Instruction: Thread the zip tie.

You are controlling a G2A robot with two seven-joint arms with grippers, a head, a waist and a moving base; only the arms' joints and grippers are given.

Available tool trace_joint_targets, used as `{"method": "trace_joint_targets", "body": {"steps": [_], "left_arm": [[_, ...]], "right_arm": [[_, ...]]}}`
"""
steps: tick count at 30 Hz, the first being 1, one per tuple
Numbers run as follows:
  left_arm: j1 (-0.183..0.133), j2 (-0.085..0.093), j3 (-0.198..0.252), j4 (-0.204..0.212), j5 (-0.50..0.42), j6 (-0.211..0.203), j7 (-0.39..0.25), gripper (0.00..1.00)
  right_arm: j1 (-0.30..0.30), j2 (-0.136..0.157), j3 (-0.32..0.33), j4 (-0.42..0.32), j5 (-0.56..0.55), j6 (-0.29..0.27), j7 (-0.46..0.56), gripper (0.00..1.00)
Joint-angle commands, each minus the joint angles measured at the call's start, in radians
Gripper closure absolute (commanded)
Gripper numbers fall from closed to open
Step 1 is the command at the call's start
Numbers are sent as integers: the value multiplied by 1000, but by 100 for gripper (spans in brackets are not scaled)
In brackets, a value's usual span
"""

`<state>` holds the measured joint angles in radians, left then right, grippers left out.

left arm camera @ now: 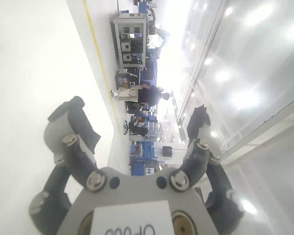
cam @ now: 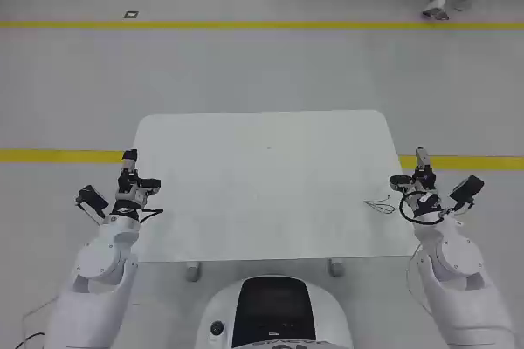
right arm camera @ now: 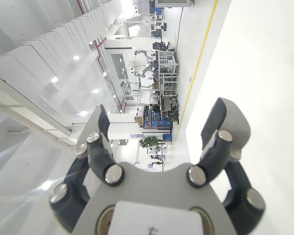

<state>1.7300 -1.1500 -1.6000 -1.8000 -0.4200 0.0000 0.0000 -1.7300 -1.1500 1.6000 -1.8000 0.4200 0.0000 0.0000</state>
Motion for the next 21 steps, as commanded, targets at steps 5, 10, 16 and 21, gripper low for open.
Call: {"method": "trace_joint_targets", "body": {"steps": [5,10,16,21], "left_arm": [[0,0,0,0,0,0,0,0],[0,0,0,0,0,0,0,0],[0,0,0,0,0,0,0,0],[0,0,0,0,0,0,0,0]], "right_arm": [[101,15,16,8,-188,75,103,0],[215,27,-22,40,-376,183,220,0],[286,32,-48,85,-514,204,226,0],[286,32,-48,85,-514,204,226,0]]}}
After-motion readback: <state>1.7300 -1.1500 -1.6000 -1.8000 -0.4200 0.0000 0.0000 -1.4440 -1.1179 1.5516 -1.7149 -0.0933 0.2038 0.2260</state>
